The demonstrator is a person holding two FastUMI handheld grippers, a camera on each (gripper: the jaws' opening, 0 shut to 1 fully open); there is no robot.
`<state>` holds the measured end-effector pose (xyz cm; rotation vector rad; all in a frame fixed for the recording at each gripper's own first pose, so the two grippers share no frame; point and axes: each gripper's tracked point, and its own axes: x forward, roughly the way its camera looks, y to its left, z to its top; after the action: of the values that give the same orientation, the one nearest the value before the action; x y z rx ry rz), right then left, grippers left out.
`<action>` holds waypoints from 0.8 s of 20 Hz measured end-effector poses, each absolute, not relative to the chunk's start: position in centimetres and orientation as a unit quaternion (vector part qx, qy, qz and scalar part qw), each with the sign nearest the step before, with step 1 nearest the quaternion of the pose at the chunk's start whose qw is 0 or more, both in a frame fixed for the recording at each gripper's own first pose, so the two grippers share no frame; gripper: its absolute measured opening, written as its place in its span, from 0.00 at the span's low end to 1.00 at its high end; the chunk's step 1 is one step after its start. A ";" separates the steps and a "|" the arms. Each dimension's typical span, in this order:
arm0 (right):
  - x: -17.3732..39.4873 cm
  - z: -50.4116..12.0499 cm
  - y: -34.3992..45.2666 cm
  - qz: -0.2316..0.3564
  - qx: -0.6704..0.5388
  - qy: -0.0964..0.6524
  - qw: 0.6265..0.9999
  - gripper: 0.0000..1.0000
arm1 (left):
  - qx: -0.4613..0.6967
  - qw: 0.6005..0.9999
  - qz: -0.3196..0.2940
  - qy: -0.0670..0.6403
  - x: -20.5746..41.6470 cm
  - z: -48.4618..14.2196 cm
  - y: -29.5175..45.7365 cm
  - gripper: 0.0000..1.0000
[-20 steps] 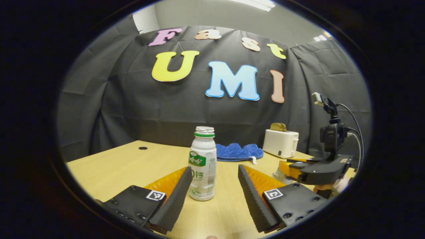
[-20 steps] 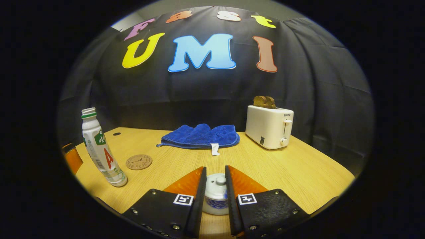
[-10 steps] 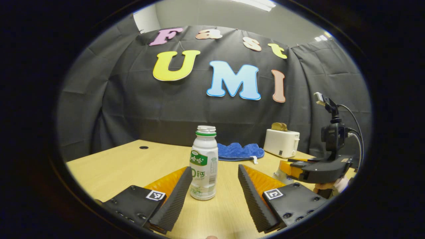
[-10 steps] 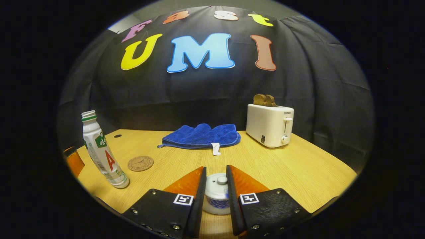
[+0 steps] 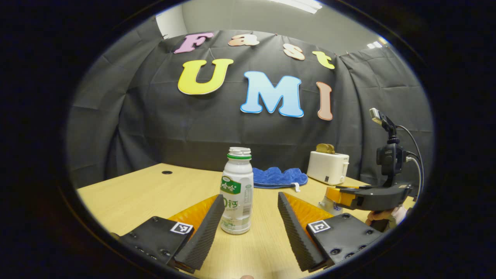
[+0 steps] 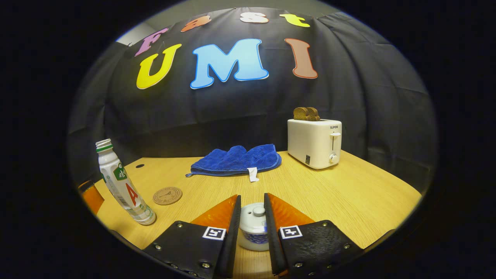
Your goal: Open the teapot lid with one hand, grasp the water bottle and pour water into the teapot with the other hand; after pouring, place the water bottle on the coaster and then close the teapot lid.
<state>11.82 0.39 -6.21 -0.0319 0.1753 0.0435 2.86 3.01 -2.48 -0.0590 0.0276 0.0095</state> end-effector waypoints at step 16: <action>10.8 -3.3 -1.7 0.011 0.018 0.027 0.999 0.07 | -0.024 0.999 0.009 0.027 3.6 -3.5 3.5 0.96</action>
<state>10.83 -1.70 -3.34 0.0366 0.0542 0.0225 3.57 3.55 -3.47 -0.0482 0.0549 0.0184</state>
